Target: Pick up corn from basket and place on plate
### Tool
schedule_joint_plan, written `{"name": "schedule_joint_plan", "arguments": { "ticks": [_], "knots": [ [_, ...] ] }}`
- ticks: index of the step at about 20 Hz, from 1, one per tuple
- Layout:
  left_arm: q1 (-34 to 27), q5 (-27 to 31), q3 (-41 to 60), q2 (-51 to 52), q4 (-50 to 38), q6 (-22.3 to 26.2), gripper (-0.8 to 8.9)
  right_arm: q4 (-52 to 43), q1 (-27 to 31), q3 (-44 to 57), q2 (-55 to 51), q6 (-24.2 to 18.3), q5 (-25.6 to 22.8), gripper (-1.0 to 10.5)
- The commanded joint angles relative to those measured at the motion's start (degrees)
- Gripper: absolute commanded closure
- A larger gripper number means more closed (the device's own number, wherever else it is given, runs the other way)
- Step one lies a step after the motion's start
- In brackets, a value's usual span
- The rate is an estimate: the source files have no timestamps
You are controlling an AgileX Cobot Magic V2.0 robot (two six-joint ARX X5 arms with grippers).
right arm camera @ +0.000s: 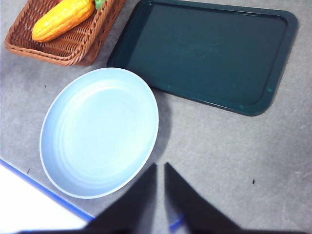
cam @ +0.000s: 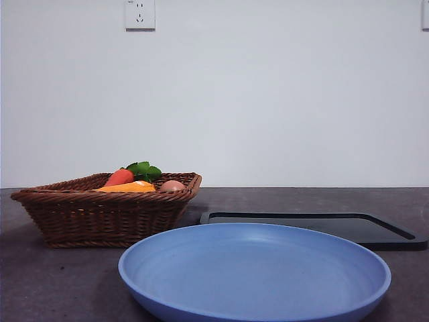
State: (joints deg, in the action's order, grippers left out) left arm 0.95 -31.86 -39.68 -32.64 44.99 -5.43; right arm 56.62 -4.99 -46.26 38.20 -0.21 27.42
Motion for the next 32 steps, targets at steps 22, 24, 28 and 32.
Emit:
{"name": "schedule_joint_plan", "arguments": {
  "ticks": [22, 24, 28, 32],
  "knots": [
    [0.1, -0.3, -0.9, -0.3, -1.2, 0.0, 4.06, -17.4, -14.2, -1.0, 36.9, 4.3, 2.1, 6.1],
    [0.1, -0.3, -0.9, -0.3, -1.2, 0.0, 4.06, -19.5, -15.4, -1.0, 40.8, 4.3, 1.9, 6.1],
    [0.1, -0.3, -0.9, -0.3, -1.2, 0.0, 4.07, -21.8, -17.0, -1.0, 45.5, 4.3, 1.1, 6.4],
    [0.1, -0.3, -0.9, -0.3, -1.2, 0.0, 4.07, -22.9, -17.9, -1.0, 48.5, 4.3, 1.1, 6.4]
  ]
}}
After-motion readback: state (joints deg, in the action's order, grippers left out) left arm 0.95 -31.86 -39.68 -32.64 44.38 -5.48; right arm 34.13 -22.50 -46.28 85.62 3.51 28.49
